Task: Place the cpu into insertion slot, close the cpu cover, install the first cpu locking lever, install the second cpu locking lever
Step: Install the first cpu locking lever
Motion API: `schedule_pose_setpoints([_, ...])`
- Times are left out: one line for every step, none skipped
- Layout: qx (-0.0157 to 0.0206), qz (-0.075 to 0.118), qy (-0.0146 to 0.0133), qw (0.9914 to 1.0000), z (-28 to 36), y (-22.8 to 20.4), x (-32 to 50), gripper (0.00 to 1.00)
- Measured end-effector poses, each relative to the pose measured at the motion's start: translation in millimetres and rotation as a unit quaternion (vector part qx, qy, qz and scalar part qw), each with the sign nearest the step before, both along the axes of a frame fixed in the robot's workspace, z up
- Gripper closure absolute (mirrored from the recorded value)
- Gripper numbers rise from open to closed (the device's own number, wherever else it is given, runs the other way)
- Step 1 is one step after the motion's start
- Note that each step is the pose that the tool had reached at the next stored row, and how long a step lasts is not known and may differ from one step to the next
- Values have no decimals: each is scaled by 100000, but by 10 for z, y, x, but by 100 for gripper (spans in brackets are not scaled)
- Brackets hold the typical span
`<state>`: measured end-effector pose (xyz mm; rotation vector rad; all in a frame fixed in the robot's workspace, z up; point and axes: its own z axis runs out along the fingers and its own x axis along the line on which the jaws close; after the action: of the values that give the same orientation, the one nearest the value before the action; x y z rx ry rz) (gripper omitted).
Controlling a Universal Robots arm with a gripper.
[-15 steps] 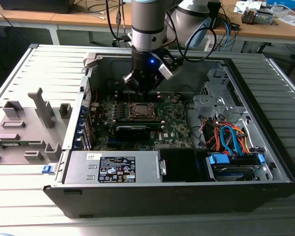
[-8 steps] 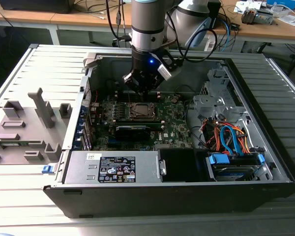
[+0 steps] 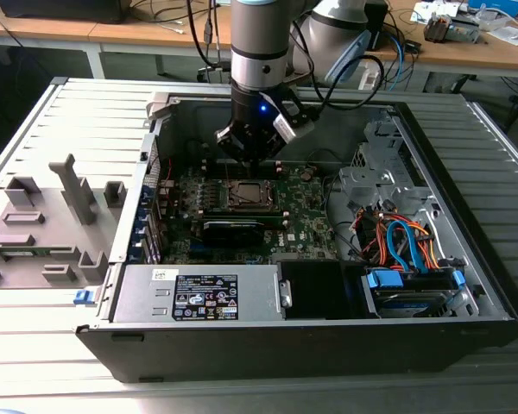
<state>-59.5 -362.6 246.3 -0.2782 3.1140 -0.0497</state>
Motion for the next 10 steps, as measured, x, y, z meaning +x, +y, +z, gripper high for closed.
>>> schedule_pose_setpoints([3,-393,-4,99999,0,0,0,89])
schedule_pose_setpoints([5,-1774,-5,99984,-3,0,0,89])
schedule_pose_setpoints([6,-4475,-3,99900,-8,0,0,89])
schedule_pose_setpoints([-2,-8121,1,99670,-13,0,0,89])
schedule_pose_setpoints([0,-9199,-3,99576,-13,0,0,89])
schedule_pose_setpoints([-9,-9198,-2,99576,-13,0,1,89])
schedule_pose_setpoints([-19,-9197,-4,99576,-6,0,2,89])
schedule_pose_setpoints([-17,-9197,-3,99576,2,0,2,89])
schedule_pose_setpoints([-17,-9196,-2,99576,2,0,2,89])
schedule_pose_setpoints([-23,-9193,-1,99577,2,0,0,89])
